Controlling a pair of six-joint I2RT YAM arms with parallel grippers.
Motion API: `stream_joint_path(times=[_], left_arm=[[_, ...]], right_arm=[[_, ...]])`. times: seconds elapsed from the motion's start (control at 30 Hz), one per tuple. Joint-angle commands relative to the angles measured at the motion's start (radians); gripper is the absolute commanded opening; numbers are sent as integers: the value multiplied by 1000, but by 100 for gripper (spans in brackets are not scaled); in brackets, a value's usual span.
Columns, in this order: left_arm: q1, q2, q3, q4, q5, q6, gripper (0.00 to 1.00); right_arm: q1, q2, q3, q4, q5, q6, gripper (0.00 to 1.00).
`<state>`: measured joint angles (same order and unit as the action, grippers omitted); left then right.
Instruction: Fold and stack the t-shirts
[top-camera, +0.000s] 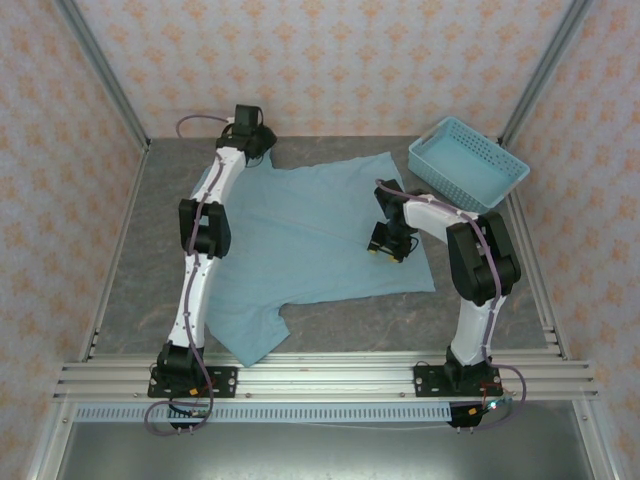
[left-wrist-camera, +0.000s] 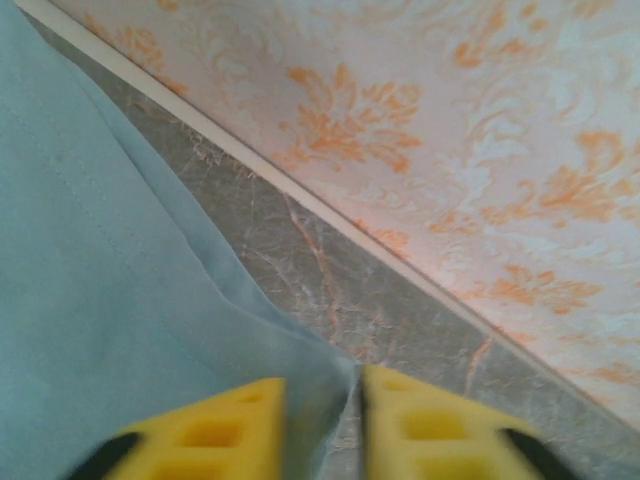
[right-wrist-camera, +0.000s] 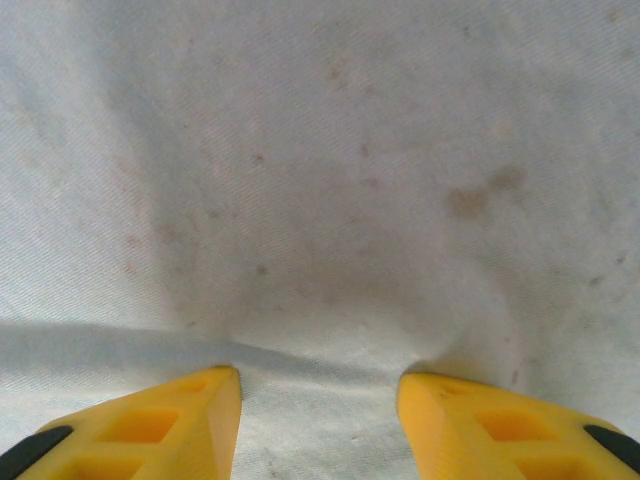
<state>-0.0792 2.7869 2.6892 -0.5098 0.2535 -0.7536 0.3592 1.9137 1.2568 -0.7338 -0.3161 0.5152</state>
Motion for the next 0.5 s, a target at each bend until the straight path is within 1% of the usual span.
stream_joint_path(times=[0.0,0.07,0.17,0.23,0.33,0.4,0.47], left_arm=[[-11,-34,67,-59,-43,93,63],[-14,-90,63,-110,-82,125,72],[-9,-193,28,-201,-120,121,74],[0,-288,-59,-245,-132,91,75],[28,-478,-330,-309,-142,-24,72],[49,-625,-582,-313,-115,-91,68],[65,-747,-822,-273,-77,-131,65]], right_arm=[[-3,74,-59,-23,19,7,48],[-6,55,-60,-22,35,9,48],[-18,-1,-71,6,48,18,49],[-27,-36,-70,16,52,18,49],[-44,-85,-64,22,68,9,50],[-62,-106,-68,32,59,5,50],[-80,-100,-64,38,40,3,50]])
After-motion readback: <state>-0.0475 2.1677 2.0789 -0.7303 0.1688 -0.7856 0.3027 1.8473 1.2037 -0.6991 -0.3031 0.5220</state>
